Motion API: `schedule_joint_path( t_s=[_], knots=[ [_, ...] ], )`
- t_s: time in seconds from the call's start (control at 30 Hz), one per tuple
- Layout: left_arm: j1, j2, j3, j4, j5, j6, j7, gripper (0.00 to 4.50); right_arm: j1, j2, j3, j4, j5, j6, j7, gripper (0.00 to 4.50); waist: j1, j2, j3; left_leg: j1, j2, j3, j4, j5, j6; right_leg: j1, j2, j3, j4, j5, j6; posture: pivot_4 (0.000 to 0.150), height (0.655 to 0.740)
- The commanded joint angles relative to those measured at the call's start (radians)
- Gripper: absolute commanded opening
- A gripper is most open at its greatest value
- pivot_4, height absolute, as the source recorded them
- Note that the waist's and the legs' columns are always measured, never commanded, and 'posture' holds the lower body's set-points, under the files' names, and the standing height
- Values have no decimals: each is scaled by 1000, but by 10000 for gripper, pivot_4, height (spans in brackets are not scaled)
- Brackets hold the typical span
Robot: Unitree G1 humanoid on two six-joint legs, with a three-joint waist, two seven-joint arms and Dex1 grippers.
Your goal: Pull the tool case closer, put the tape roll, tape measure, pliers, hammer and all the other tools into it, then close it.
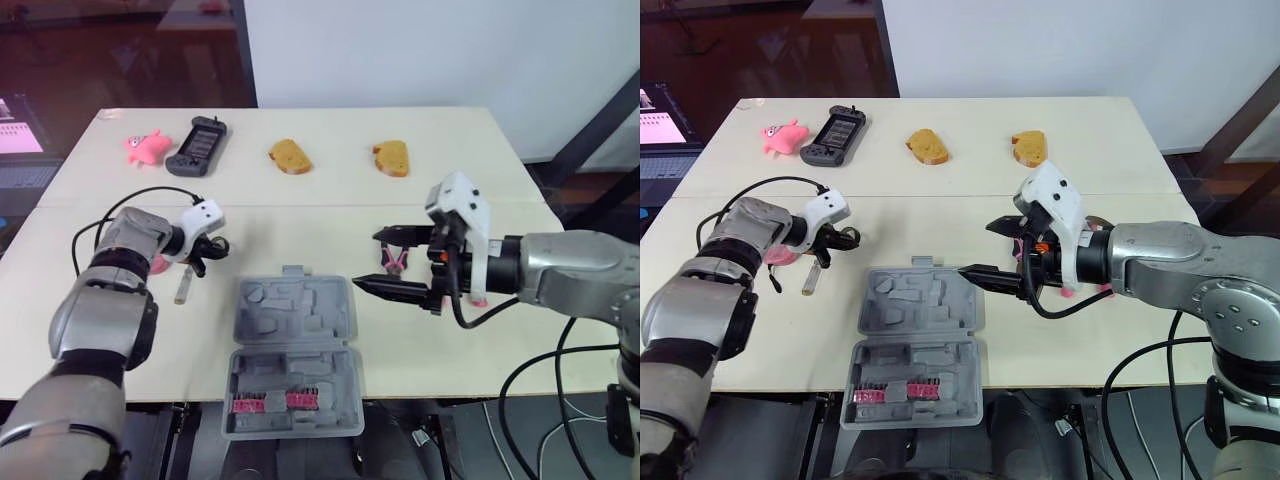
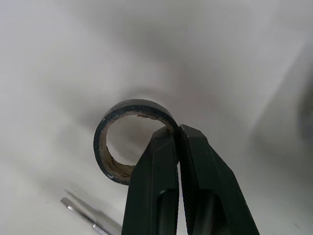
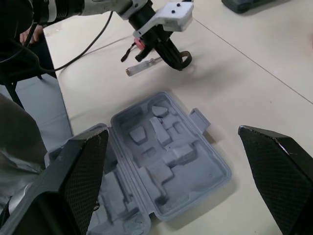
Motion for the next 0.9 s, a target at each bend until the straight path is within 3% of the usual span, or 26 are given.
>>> schedule_joint_path(
  t_s=[0.03,0.17,0.4,0.63,0.73,0.9],
  knots=[
    [-44,44,4,-64,-22,-5,-216,400,-22,-3,6,-14,7,-26,16,45000,0,0,0,0,0,0,0,0,0,0,0,0,0,0,0,1500,7400],
    [-24,81,-57,-182,-62,19,-382,400,-20,2,29,-19,7,-36,32,45000,-1,0,0,0,0,0,0,0,0,0,0,0,0,0,0,1500,7400],
    [140,193,-254,-632,-201,154,-386,400,-17,10,57,-18,-13,-53,38,45000,-3,0,0,0,0,-1,0,0,0,0,0,0,1,0,0,1500,7400],
    [282,213,-272,-973,-205,320,-386,400,-6,14,72,-38,-7,-65,25,45000,1,0,0,0,0,-1,1,0,0,0,0,0,1,0,0,1500,7400],
    [323,198,-265,-1058,-194,383,-372,400,-3,15,73,-40,-5,-66,16,45000,0,0,0,0,0,-1,1,0,0,0,0,0,1,0,0,1500,7400],
    [322,141,-276,-1023,-156,417,-306,400,-2,15,76,-43,-3,-67,6,45000,0,0,0,0,0,-1,1,0,0,0,0,0,1,0,0,1500,7400]
  ],
)
